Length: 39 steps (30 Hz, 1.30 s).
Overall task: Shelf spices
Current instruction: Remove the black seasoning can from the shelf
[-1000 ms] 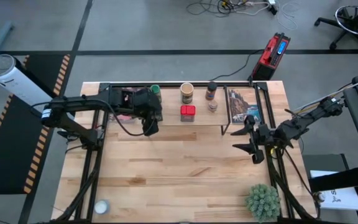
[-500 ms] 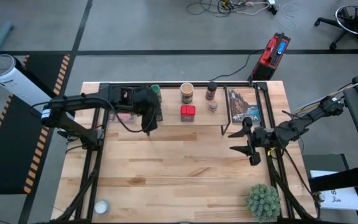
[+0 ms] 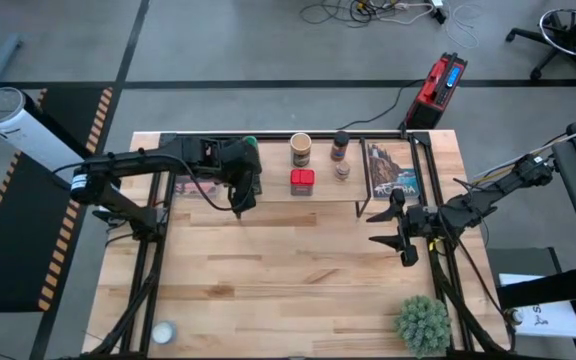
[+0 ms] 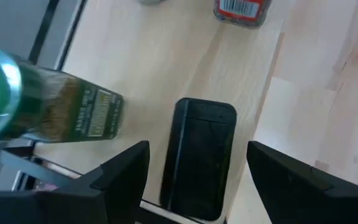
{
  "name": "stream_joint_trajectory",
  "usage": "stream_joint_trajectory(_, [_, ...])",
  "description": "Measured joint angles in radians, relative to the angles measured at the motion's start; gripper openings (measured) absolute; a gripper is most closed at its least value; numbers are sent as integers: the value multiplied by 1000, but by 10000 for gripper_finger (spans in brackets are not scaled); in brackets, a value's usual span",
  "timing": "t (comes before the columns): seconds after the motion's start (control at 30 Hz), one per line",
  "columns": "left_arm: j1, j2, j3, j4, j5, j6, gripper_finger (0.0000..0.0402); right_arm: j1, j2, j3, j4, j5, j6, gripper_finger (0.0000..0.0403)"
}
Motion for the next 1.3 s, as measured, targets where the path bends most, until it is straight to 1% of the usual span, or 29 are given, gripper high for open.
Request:
stream_joint_trajectory(0.37, [0, 42, -1, -1, 9, 0, 258, 0, 0, -2, 0, 0, 3, 199])
stream_joint_trajectory(0.47, [0, 49, -1, -1, 9, 0, 253, 0, 0, -7, 0, 0, 3, 199])
stream_joint_trajectory(0.63, [0, 59, -1, -7, 8, 0, 226, 0, 0, -13, -1, 0, 13, 199])
stream_joint_trajectory(0.93, [0, 59, -1, -5, 15, -4, 153, 0, 0, -13, -1, 0, 12, 199])
stream_joint_trajectory(1.07, [0, 58, -1, -4, 34, -5, 129, 0, 0, -13, -1, 0, 10, 199])
stream_joint_trajectory(1.17, [0, 58, -1, -4, 36, -5, 123, 0, 0, -13, -1, 0, 10, 199])
stream_joint_trajectory(1.3, [0, 57, -1, -5, 37, -4, 128, 0, 0, -13, -1, 0, 9, 199])
